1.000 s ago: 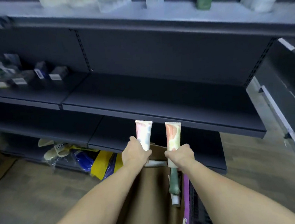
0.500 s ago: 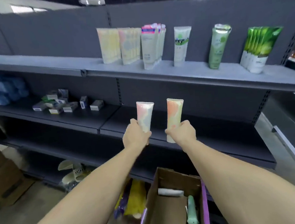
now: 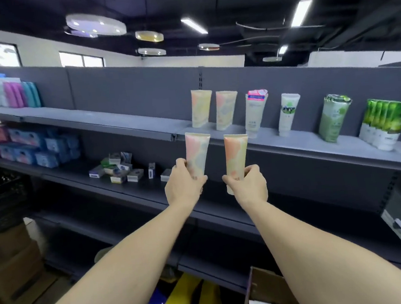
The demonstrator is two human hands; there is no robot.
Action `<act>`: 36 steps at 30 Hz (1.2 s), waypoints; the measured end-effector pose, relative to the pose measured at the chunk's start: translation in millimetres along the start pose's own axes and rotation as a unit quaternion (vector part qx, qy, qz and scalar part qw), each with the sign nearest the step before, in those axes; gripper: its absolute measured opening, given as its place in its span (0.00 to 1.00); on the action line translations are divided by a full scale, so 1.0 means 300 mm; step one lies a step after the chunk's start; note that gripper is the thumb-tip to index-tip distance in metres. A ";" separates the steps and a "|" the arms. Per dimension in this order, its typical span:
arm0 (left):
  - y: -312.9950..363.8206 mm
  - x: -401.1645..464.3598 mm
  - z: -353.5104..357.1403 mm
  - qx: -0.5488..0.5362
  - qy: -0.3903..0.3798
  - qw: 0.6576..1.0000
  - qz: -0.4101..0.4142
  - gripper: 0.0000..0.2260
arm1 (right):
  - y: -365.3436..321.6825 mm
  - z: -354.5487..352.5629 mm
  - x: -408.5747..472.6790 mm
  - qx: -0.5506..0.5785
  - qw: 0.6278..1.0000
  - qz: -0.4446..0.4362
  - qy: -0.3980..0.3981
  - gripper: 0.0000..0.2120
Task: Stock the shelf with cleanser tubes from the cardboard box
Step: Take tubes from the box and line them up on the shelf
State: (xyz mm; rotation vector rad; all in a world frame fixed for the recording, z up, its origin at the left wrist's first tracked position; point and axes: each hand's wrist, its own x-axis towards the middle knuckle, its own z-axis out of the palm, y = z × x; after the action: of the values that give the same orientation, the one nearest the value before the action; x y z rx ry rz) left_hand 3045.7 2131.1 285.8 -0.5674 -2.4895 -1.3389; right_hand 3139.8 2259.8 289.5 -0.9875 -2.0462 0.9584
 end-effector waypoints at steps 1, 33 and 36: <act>-0.013 0.015 -0.015 -0.006 0.004 1.000 0.002 0.25 | -0.021 0.021 0.001 -0.004 1.000 -0.007 -0.001 0.21; -0.017 1.029 0.264 -0.073 -0.025 0.990 0.121 0.21 | -0.273 0.457 0.836 0.006 0.976 0.031 0.214 0.21; -0.005 1.119 0.277 -0.083 -0.018 0.987 0.135 0.20 | -0.308 0.483 0.873 0.001 0.970 0.035 0.239 0.22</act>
State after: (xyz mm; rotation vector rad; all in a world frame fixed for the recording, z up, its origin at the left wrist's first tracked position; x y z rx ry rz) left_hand 2742.7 2272.4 373.9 -0.9362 -2.2402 -1.4455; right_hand 2862.6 2390.3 354.9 -1.1665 -1.6162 0.6728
